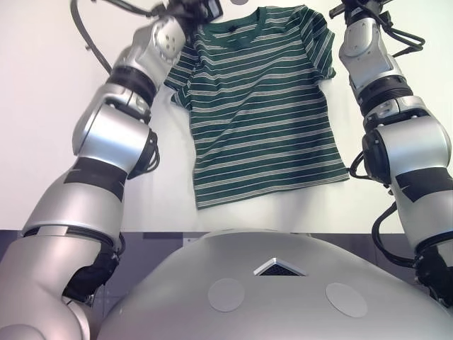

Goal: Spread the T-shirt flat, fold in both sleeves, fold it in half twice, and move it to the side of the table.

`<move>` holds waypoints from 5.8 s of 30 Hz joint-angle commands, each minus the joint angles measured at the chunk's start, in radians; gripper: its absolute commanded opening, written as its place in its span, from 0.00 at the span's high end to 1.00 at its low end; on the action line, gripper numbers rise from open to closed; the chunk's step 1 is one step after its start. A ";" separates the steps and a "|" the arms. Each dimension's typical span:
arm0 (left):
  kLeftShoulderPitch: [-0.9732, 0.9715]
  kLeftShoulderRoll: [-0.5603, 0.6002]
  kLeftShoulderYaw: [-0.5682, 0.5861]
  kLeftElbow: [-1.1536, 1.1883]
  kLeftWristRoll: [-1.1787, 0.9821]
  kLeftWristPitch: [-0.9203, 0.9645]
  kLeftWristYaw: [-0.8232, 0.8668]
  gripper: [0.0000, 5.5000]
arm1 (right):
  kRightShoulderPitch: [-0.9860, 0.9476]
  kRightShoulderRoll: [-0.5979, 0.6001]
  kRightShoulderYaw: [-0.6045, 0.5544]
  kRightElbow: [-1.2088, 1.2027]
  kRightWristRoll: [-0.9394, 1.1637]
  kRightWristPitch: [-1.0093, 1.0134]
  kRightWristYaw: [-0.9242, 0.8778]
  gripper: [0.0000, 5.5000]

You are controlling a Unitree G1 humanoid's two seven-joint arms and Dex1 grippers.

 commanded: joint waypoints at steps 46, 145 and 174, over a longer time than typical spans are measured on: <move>0.776 0.006 0.746 -1.326 -0.672 1.077 -0.022 0.40 | 0.755 -0.006 -0.142 -1.046 0.000 0.100 0.164 0.75; 0.135 -0.107 0.330 -0.135 -0.233 0.237 0.122 0.68 | 0.575 0.179 -0.223 -0.749 0.078 0.121 0.017 0.75; 0.282 -0.063 0.391 -0.538 -0.213 0.214 0.254 0.67 | 0.172 0.215 -0.428 -0.358 0.376 0.233 0.172 0.51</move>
